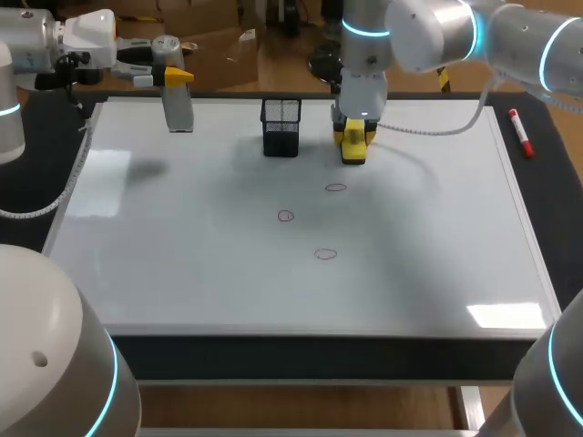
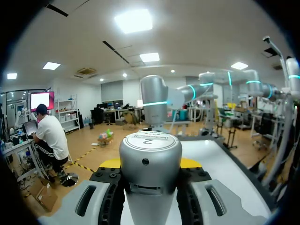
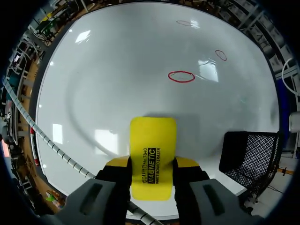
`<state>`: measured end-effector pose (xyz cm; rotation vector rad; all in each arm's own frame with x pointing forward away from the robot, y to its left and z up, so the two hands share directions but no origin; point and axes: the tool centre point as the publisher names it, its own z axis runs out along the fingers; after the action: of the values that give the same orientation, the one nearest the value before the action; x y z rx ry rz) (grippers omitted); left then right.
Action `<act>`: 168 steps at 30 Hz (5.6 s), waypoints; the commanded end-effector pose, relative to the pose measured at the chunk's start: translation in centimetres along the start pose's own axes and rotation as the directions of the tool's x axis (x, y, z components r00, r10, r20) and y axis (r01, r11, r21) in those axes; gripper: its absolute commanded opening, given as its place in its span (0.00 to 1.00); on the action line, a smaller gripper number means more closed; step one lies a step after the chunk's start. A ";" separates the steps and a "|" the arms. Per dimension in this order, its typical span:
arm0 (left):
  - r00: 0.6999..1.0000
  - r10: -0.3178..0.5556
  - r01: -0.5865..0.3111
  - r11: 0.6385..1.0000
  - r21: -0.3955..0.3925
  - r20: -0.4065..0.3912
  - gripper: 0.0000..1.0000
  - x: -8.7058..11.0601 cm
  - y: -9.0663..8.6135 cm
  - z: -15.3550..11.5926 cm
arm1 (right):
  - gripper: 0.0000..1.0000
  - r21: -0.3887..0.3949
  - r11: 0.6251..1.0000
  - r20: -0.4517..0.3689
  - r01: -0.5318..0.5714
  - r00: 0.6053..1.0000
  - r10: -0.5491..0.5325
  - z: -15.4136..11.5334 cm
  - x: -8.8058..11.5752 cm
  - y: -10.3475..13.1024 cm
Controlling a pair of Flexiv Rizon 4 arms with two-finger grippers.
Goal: Pick up the inspection probe, press it on each red-marked spot on the whiteboard one by one, put down the probe, pick up the eraser, and wipe off all the red marks.
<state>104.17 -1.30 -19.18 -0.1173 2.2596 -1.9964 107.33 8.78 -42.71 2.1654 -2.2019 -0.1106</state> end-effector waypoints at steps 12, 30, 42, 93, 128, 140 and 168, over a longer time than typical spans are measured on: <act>1.000 0.001 -0.001 1.000 0.001 -0.002 0.00 0.0 -0.1 -0.1 | 0.00 0.038 0.950 -0.017 -0.309 0.951 0.310 -3.7 5.7 0.2; 1.000 0.001 -0.001 1.000 0.001 -0.002 0.00 0.0 -0.1 -0.1 | 0.00 0.036 0.778 -0.011 -0.627 0.779 0.627 -5.0 14.2 4.7; 1.000 0.001 -0.001 1.000 0.001 -0.002 0.00 0.0 -0.1 -0.1 | 0.00 0.034 0.712 -0.007 -0.702 0.712 0.702 -4.2 16.4 7.6; 0.999 0.037 -0.039 0.996 0.076 0.032 0.00 9.6 -1.6 0.3 | 0.00 0.020 0.689 -0.002 -0.724 0.689 0.724 -3.9 16.7 8.3; 0.992 0.001 0.009 0.997 0.075 -0.128 0.00 19.3 0.3 11.9 | 0.00 0.020 0.689 -0.002 -0.724 0.689 0.724 -3.9 16.7 8.3; 0.993 -0.010 0.019 0.997 0.079 -0.116 0.00 18.6 2.5 14.3 | 0.00 0.020 0.689 -0.002 -0.724 0.689 0.724 -3.9 16.7 8.3; 0.995 -0.021 0.026 0.998 0.054 -0.096 0.00 17.8 5.0 18.0 | 0.00 0.020 0.689 -0.002 -0.724 0.689 0.724 -3.9 16.7 8.3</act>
<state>89.15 -20.64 -26.96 -0.0434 2.2673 -2.1174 99.15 -7.74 -38.42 1.1150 -2.8625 -0.0441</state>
